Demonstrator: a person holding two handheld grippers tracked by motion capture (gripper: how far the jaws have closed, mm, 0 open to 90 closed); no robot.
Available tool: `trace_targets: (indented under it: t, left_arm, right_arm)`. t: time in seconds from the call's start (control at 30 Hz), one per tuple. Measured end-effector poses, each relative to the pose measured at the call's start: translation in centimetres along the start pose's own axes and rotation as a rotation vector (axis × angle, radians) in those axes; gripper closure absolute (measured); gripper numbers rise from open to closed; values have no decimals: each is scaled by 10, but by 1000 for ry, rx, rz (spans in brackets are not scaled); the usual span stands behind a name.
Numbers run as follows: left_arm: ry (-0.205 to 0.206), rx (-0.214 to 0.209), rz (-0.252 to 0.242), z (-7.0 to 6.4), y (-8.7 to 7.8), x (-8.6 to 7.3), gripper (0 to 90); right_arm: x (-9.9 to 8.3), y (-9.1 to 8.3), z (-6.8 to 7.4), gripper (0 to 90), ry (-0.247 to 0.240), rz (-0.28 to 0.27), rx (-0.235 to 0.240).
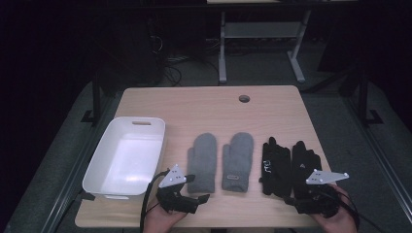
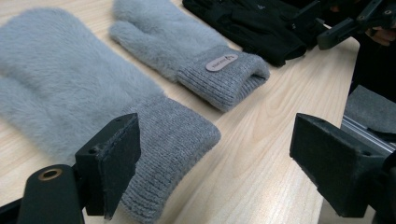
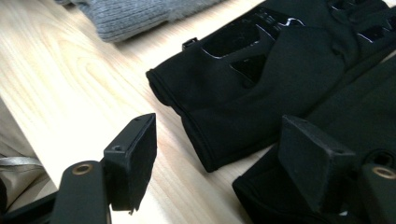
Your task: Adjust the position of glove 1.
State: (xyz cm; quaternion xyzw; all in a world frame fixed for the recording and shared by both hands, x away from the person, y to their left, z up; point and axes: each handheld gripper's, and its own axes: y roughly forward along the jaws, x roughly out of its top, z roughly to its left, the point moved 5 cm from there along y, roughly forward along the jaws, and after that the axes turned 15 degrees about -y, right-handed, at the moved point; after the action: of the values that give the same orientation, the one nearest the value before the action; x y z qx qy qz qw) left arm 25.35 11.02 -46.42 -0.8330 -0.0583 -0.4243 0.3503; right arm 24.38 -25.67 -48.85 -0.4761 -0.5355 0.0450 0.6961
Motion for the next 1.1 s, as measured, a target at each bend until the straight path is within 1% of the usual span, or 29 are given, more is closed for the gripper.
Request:
trace_targets:
  t: [0.07, 0.17, 0.23, 0.33, 0.43, 0.53, 0.63, 0.7, 0.77, 0.87, 1.0, 1.1]
  left_arm:
    - [-8, -7, -4, 0, -1, 1, 162]
    - [-9, 2, -3, 2, 0, 0, 163]
    - [-13, -4, -1, 2, 0, 0, 162]
    - [-2, 1, 2, 2, -1, -1, 163]
    - [3, 8, -1, 2, -3, -1, 163]
    - [0, 12, -13, 3, -5, -1, 164]
    - [-3, 19, -12, 4, -5, 0, 163]
    - [-13, 16, -22, 5, -7, 2, 163]
    - [-14, 16, -28, 5, -8, 3, 163]
    - [-20, 16, -29, 6, -8, 3, 163]
    - [-17, 22, -27, 6, -8, 3, 163]
    - [-14, 25, -24, 7, -9, 2, 163]
  right_arm:
    - [1, 0, 2, 282, -8, -4, 5]
    - [2, -1, 6, 282, -16, -7, 14]
    - [4, -1, 7, 282, -23, -15, 21]
    - [7, -1, 9, 282, -35, -21, 29]
    - [12, 0, 11, 282, -35, -24, 45]
    - [16, 4, 11, 278, -60, -5, 40]
    - [23, 8, 13, 278, -73, 19, 55]
    - [28, 10, 14, 277, -76, 35, 86]
    - [36, 11, 14, 278, -87, 28, 100]
    - [46, 14, 14, 278, -107, 43, 114]
    - [59, 20, 14, 278, -127, 53, 150]
    - [67, 25, 14, 278, -156, 72, 164]
